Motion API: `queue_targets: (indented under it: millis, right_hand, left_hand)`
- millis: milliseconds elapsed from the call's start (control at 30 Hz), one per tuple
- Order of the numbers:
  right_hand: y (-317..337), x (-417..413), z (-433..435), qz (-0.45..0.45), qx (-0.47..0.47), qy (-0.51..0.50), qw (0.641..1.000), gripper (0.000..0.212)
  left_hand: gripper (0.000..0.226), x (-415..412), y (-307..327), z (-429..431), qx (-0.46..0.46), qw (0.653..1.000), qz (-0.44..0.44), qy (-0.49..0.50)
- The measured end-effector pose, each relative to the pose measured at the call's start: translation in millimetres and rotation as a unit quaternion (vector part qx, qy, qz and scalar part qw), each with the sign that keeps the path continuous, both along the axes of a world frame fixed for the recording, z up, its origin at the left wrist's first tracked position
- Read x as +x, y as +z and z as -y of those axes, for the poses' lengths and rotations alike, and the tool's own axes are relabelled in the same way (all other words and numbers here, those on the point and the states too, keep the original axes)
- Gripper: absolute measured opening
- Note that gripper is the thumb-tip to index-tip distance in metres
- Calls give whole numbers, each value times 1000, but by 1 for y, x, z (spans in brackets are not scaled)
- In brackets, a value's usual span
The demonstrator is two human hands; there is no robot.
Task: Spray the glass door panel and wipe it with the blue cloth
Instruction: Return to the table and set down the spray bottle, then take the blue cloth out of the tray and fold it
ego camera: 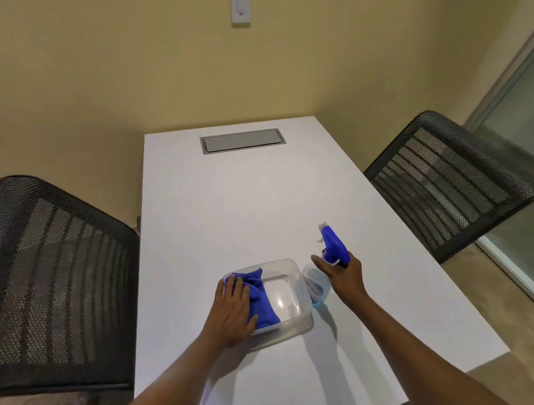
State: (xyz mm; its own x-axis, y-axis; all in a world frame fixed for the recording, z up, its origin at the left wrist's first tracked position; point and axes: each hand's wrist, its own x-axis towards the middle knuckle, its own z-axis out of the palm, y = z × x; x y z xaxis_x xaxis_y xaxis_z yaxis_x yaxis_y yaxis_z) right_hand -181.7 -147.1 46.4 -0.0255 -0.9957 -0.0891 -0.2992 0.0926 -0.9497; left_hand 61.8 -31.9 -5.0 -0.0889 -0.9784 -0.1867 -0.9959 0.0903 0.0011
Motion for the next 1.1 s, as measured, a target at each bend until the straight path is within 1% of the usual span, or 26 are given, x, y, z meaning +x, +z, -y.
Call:
queue_targets:
  millis: [67, 133, 167, 200, 233, 267, 300, 333, 433, 500, 567, 633, 667, 733, 800, 833, 867, 967, 1000, 1100]
  right_hand:
    - [0, 2, -2, -56, -14, 4, 998, 52]
    - [-1, 6, -9, -155, -39, -40, 986, 78]
    - [-3, 9, -17, -188, -54, -78, 978, 84]
    - [-5, 13, -28, -201, -69, -111, 971, 84]
    - [-8, 17, -40, -198, -77, -129, 969, 81]
    - [-12, 22, -53, -192, -77, -126, 970, 75]
    - [-16, 28, -66, -195, -75, -102, 973, 69]
    - [-21, 35, -77, -212, -79, -62, 972, 60]
    - [-30, 56, -94, -270, -92, 87, 954, 31]
    - [-31, 76, -88, -296, -59, 168, 939, 28]
    - [-31, 97, -74, -333, -3, 211, 919, 30]
    - [-34, 115, -59, -339, 70, 218, 912, 36]
    - [-38, 121, -52, -331, 109, 215, 912, 43]
    - [-49, 129, -39, -304, 183, 212, 911, 60]
    - [-60, 133, -31, -271, 232, 215, 909, 70]
    - [-66, 134, -29, -261, 244, 216, 908, 70]
    - [-71, 135, -27, -262, 250, 220, 906, 64]
    - [-84, 137, -23, -281, 233, 249, 897, 31]
    - [-86, 137, -22, -279, 230, 254, 897, 24]
    - [-86, 138, -22, -269, 241, 230, 904, 23]
  left_hand:
    - [63, 1, 1, 0, 6, 1000, 8, -2]
    - [61, 2, 2, -1, 4, 1000, 15, 1]
    - [60, 3, 1, -2, -3, 1000, 10, 6]
    - [59, 3, 1, -2, -6, 1000, 6, 11]
    - [58, 4, 1, -3, -9, 1000, 5, 19]
    - [57, 4, 1, -3, -13, 999, 5, 29]
    - [56, 5, 1, -3, -16, 999, 4, 37]
    - [56, 5, 1, -3, -16, 999, 5, 46]
    - [63, 3, 2, -1, -15, 996, 3, 93]
    - [73, 3, 1, 1, -12, 990, -14, 140]
    - [82, 4, -6, 2, -5, 983, -26, 183]
    - [85, 4, -15, 3, 19, 978, -31, 205]
    - [85, 5, -18, 4, 28, 977, -28, 211]
    - [84, 4, -22, 6, 44, 975, -16, 217]
    - [83, 4, -25, 8, 53, 975, -7, 217]
    - [82, 4, -26, 9, 56, 975, 0, 215]
    - [83, 5, -28, 10, 57, 976, 9, 211]
    - [85, 5, -31, 12, 65, 976, 13, 207]
    - [85, 5, -32, 12, 68, 975, 10, 209]
    - [81, 4, -31, 14, 73, 974, 2, 212]
